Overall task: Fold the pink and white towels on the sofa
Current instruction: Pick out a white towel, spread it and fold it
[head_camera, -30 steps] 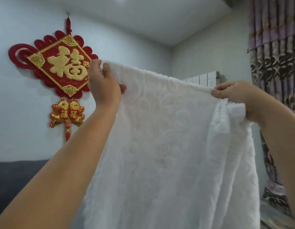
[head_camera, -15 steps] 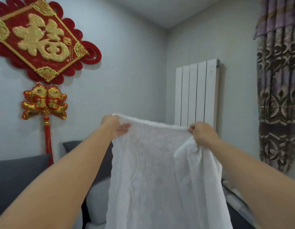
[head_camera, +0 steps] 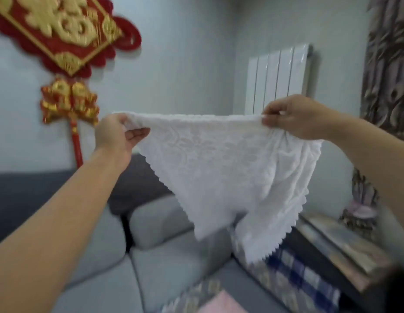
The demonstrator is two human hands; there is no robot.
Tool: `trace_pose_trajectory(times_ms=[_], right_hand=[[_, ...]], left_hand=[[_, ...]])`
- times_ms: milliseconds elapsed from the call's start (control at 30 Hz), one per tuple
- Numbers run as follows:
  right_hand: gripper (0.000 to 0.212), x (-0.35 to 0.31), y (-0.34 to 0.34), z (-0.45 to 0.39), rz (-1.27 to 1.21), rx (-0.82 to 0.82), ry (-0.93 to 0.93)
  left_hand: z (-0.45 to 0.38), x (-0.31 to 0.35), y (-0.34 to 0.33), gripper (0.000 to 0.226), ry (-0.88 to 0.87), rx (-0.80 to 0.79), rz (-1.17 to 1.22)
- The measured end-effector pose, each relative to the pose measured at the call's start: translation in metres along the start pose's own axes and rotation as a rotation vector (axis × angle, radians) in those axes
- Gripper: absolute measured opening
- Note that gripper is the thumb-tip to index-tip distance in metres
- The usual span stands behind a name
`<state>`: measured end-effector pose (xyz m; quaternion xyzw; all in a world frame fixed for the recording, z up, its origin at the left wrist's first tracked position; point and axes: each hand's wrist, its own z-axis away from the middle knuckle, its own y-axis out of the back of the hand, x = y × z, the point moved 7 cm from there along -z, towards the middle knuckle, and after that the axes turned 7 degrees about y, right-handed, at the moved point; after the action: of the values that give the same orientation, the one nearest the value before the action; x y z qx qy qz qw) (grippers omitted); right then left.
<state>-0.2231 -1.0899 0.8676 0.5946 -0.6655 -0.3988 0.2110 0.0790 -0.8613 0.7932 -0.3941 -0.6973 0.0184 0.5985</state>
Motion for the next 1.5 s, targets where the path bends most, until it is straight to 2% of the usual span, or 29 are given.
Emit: trace_pose_trajectory(times_ms=[100, 200, 233, 333, 433, 567, 633, 700, 767, 833, 900, 933, 1000, 1067, 1133, 1200, 1267, 1367, 1500], right_hand=[[0.020, 0.002, -0.095, 0.090, 0.098, -0.286, 0.078], [0.005, 0.016, -0.195, 0.204, 0.187, -0.460, 0.141], [0.012, 0.022, -0.228, 0.245, 0.211, -0.527, 0.133], [0.017, 0.033, -0.323, 0.373, 0.132, -0.786, 0.114], [0.020, 0.039, -0.389, 0.485, 0.093, -0.952, 0.063], [0.021, 0.043, -0.432, 0.572, 0.062, -0.989, -0.067], [0.020, 0.044, -0.443, 0.599, 0.041, -1.003, -0.134], [0.021, 0.041, -0.452, 0.617, 0.038, -1.023, -0.117], [0.024, 0.038, -0.457, 0.627, 0.035, -1.045, -0.095], [0.023, 0.035, -0.456, 0.627, 0.024, -1.050, -0.080], [0.020, 0.034, -0.445, 0.618, 0.024, -0.968, -0.106], [0.022, 0.031, -0.439, 0.612, 0.024, -0.859, -0.108], [0.038, 0.028, -0.422, 0.608, 0.062, -0.667, -0.032], [0.047, 0.023, -0.420, 0.615, 0.083, -0.677, 0.071], [0.051, 0.019, -0.425, 0.625, 0.104, -0.827, 0.148], [0.054, 0.025, -0.426, 0.632, 0.131, -0.901, 0.108], [0.052, 0.034, -0.428, 0.635, 0.138, -0.927, 0.044], [0.050, 0.038, -0.432, 0.641, 0.145, -0.948, 0.070], [0.051, 0.034, -0.429, 0.652, 0.115, -0.956, 0.139]], left_hand=[[0.081, -0.097, 0.087, 0.027, 0.194, 0.168, -0.068], [0.184, -0.214, 0.169, 0.051, 0.588, 0.312, -0.133], [0.222, -0.246, 0.191, 0.053, 0.720, 0.339, -0.175], [0.323, -0.317, 0.246, 0.015, 0.970, 0.296, -0.464], [0.408, -0.371, 0.282, 0.024, 1.184, 0.332, -0.623], [0.477, -0.418, 0.296, 0.006, 1.294, 0.460, -0.660], [0.500, -0.430, 0.304, 0.007, 1.323, 0.487, -0.706], [0.514, -0.435, 0.311, 0.013, 1.360, 0.462, -0.741], [0.524, -0.439, 0.322, 0.021, 1.393, 0.444, -0.709], [0.524, -0.435, 0.329, 0.023, 1.397, 0.492, -0.645], [0.520, -0.433, 0.330, 0.027, 1.377, 0.566, -0.543], [0.519, -0.430, 0.331, 0.034, 1.355, 0.586, -0.509], [0.522, -0.428, 0.330, 0.043, 1.335, 0.625, -0.412], [0.540, -0.432, 0.335, 0.045, 1.477, 0.650, -0.247], [0.554, -0.432, 0.339, 0.044, 1.624, 0.611, -0.248], [0.560, -0.431, 0.341, 0.035, 1.710, 0.542, -0.282], [0.562, -0.428, 0.340, 0.025, 1.772, 0.476, -0.307], [0.565, -0.426, 0.339, 0.018, 1.857, 0.344, -0.394], [0.564, -0.424, 0.341, 0.019, 1.832, 0.348, -0.417]])
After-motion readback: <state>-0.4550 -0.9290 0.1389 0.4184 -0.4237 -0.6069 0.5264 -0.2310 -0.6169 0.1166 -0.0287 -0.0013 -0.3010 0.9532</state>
